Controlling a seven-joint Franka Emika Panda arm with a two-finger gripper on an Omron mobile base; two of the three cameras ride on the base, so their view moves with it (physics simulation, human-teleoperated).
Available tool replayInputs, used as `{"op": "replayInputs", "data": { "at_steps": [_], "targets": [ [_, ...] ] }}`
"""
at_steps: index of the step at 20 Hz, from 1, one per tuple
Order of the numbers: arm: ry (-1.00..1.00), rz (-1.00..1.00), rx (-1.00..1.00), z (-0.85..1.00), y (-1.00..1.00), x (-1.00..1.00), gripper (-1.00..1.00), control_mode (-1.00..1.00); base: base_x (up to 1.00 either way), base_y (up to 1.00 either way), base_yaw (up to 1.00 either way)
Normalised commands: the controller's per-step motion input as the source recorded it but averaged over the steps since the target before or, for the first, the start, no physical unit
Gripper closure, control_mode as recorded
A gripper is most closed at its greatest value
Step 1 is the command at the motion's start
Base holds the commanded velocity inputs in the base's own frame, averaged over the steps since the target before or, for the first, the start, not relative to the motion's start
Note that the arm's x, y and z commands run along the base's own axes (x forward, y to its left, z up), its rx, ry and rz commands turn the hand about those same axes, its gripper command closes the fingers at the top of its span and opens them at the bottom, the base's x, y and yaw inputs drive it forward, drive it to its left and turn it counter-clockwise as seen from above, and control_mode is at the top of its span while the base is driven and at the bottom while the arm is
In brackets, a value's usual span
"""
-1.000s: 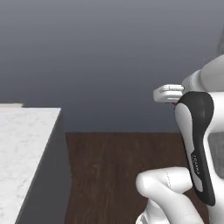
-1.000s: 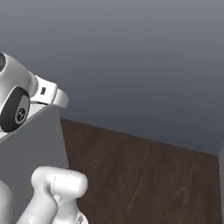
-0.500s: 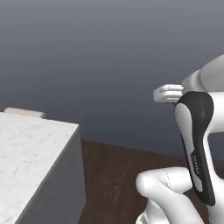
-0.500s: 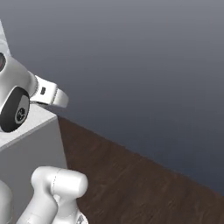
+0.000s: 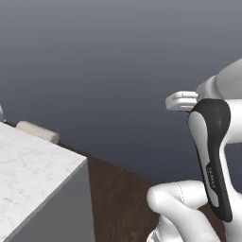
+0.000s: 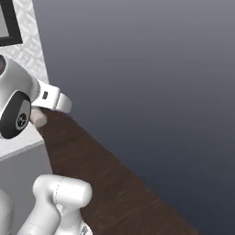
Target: Take the strawberry from the fridge and place it on top of the pancake, located on the dining counter.
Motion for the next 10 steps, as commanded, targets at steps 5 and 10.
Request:
{"op": "replayInputs", "data": {
  "at_steps": [5, 10],
  "targets": [
    [0.00, 0.00, 0.00, 0.00, 0.00, 0.00, 1.00, 1.00, 1.00, -0.45, 0.49],
    [0.00, 0.00, 0.00, 0.00, 0.00, 0.00, 1.00, 1.00, 1.00, -0.58, 0.52]
  ]
}}
